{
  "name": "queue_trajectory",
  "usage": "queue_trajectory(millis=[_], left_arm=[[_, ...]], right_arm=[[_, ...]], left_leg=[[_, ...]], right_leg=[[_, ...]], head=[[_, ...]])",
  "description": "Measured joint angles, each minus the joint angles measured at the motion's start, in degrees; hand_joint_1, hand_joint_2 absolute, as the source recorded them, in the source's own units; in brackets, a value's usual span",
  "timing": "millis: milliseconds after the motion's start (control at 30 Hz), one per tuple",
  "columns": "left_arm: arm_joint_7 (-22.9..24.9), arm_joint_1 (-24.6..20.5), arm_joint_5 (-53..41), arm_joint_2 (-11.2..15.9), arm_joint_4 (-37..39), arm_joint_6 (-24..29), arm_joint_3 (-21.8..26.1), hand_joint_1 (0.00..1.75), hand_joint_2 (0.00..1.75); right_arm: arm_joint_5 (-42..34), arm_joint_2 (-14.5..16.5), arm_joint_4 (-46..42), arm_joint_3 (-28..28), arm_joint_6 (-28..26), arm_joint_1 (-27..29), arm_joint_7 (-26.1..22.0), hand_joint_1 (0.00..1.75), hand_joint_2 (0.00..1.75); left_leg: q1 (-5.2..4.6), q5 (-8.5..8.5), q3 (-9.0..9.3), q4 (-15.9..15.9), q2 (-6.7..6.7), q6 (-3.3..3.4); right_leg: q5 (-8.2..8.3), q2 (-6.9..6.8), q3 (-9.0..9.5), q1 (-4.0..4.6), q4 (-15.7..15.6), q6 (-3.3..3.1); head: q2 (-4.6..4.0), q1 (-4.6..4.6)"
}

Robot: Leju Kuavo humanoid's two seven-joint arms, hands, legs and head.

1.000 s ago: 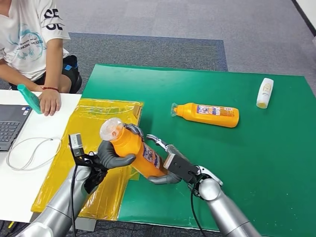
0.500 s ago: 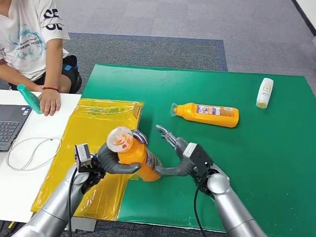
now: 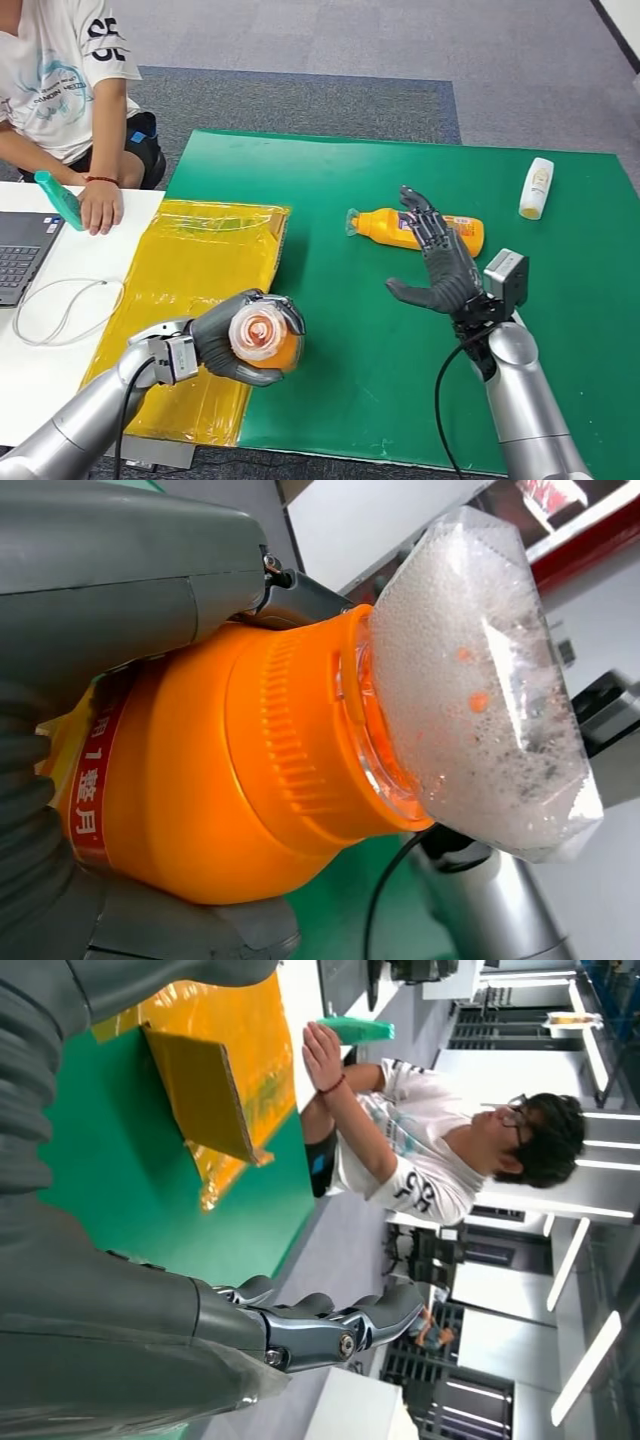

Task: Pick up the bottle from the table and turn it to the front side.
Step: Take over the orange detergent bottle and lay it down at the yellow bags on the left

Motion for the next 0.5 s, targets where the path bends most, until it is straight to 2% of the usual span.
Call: queue_trajectory(millis=[200,367,500], left_arm=[[0.6,-4.2,-2.0,2.9,1.7,-2.0,-3.7,1.75,1.75],[5.3,-11.6,1.3,6.5,5.4,-6.9,-8.8,1.75,1.75],[7.3,-15.9,3.8,8.1,7.9,-8.2,-11.6,1.75,1.75]], right_arm=[[-0.2,-0.4,-0.4,-1.5,1.6,-0.4,-0.5,0.0,1.75],[0.2,-0.4,1.5,-1.5,2.1,-1.6,-1.6,0.0,1.75],[0.7,-0.3,3.3,-1.1,1.9,-2.4,-2.0,0.0,1.75]], left_leg=[[0.03,0.04,0.0,0.0,0.0,-0.05],[0.06,0.09,0.0,0.0,0.0,-0.08],[0.06,0.11,-0.01,0.0,0.0,-0.06]], right_leg=[[0.02,0.0,-0.01,0.03,0.0,-0.04],[0.07,0.01,0.0,0.08,0.0,-0.08],[0.08,0.0,0.01,0.07,0.0,-0.07]], head=[[0.0,-0.02],[0.01,-0.01],[0.0,-0.01]])
